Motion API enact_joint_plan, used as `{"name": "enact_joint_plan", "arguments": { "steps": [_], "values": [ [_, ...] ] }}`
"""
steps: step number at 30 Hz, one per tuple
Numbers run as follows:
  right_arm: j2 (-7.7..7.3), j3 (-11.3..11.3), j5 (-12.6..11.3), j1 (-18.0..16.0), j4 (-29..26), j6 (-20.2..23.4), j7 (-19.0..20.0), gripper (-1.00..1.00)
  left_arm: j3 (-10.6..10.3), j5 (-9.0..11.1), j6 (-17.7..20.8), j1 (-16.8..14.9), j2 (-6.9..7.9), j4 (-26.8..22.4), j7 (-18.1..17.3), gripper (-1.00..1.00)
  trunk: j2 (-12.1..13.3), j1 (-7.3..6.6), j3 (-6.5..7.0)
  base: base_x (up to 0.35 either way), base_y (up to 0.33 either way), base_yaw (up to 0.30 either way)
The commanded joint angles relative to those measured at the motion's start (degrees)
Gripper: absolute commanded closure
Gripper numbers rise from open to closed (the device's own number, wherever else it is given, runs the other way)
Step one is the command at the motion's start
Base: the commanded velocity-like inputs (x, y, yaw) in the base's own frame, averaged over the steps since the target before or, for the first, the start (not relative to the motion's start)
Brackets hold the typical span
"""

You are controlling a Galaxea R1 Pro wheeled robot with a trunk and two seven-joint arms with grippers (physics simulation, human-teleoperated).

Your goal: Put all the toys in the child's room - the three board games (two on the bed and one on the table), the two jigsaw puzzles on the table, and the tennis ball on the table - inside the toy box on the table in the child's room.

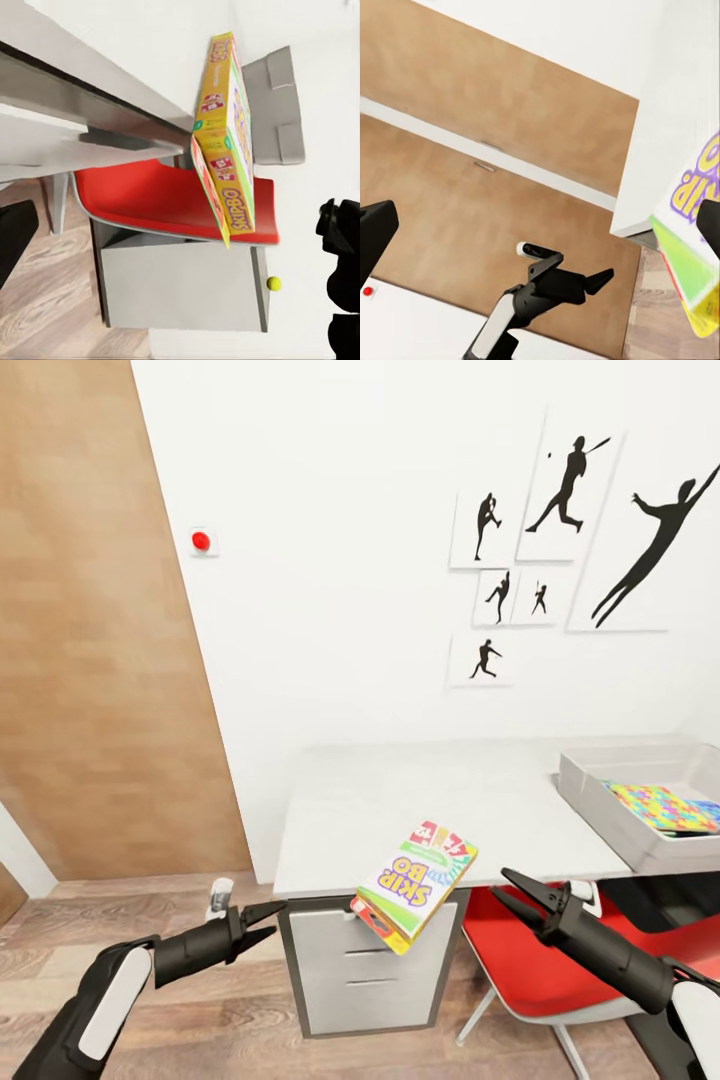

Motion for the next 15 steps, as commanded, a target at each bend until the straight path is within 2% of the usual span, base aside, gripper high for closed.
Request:
{"name": "enact_joint_plan", "arguments": {
  "steps": [1, 5, 7, 10, 15],
  "values": [
    [0.00, -0.07, 0.20, -0.05, 0.04, 0.28, -0.32, -1.00, -0.77, -0.22, -0.04, -0.04, -0.44, 0.23, -0.09, -1.00, -0.45, 0.22, -0.24, 0.000, 0.000, 0.000],
    [-0.01, -0.12, 0.14, -0.05, 0.18, 0.28, -1.60, -1.00, -4.16, -0.58, -2.20, -0.04, -1.45, 1.35, 0.42, -1.00, -2.05, 1.10, -0.96, 0.000, 0.000, 0.000],
    [-0.01, -0.14, 0.07, -0.05, 0.17, 0.28, -1.77, -1.00, -5.16, -0.70, -3.14, -0.04, -2.79, 1.61, 0.48, -1.00, -2.85, 1.54, -1.32, 0.000, 0.000, 0.000],
    [-0.01, -0.14, 0.05, -0.05, 0.15, 0.28, -1.83, -1.00, -5.78, -0.81, -3.64, -0.04, -4.46, 1.97, 0.46, -1.00, -4.06, 2.20, -1.86, 0.000, 0.000, 0.000],
    [0.01, -0.43, 0.06, -0.05, 0.14, 0.28, -1.86, -1.00, -6.23, -1.00, -3.81, -0.04, -5.48, 2.43, 0.43, -1.00, -4.86, 2.64, -2.21, 0.000, 0.000, 0.000]
  ]
}}
